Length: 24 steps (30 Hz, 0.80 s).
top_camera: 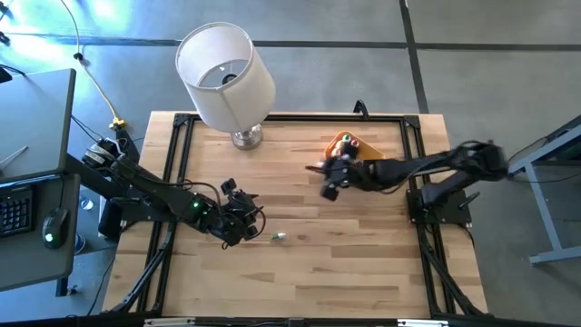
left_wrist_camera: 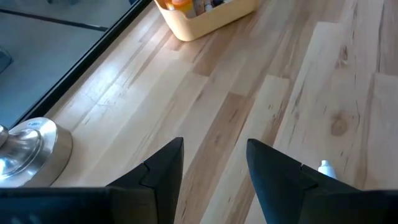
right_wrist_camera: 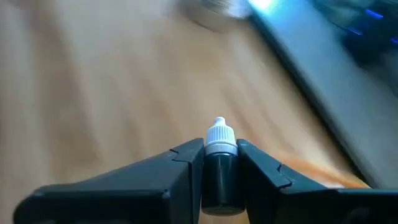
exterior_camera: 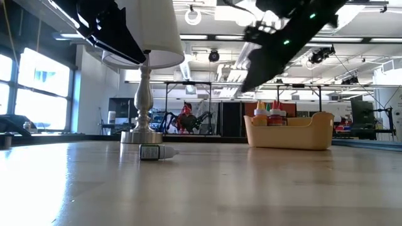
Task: Pick & Place food coloring
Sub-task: Put the small green food coloring bottle into the yellow bin
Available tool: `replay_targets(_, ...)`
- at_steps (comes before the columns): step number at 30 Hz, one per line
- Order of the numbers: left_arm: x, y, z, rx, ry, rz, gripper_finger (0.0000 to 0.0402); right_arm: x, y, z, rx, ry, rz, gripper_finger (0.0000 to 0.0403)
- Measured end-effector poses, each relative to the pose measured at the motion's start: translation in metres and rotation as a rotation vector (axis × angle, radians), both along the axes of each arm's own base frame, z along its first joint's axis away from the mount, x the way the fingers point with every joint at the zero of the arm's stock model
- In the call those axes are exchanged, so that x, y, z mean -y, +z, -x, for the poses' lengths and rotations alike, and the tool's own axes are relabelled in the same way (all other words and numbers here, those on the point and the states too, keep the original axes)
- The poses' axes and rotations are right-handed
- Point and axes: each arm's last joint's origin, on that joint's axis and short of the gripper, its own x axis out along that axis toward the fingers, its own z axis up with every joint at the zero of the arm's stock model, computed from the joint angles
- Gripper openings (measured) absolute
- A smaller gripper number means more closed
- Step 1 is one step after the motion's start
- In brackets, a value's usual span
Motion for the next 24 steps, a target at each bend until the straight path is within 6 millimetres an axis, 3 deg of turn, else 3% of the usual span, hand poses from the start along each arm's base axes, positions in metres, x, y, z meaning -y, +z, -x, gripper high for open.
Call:
replay_targets(7,0.001,0.0,-0.001,0.0,-0.012,0.018,0.0172,0.007,0.024,0.063,-0.093,-0.372,-0.077,0.0085)
replay_targets(11,0.001,0.0,-0.001,0.0,-0.012,0.019,0.0172,0.009,0.005,0.079,-0.127,-0.475,-0.075,0.01)
replay_targets(17,0.001,0.0,-0.001,0.001,-0.012,0.019,0.0172,0.017,-0.022,0.087,-0.15,-0.452,-0.09,0.0117)
replay_targets(24,0.001,0.0,-0.001,0.002,-0.009,0.016,0.0172,0.016,-0.004,0.066,-0.011,-0.298,-0.182,0.0128)
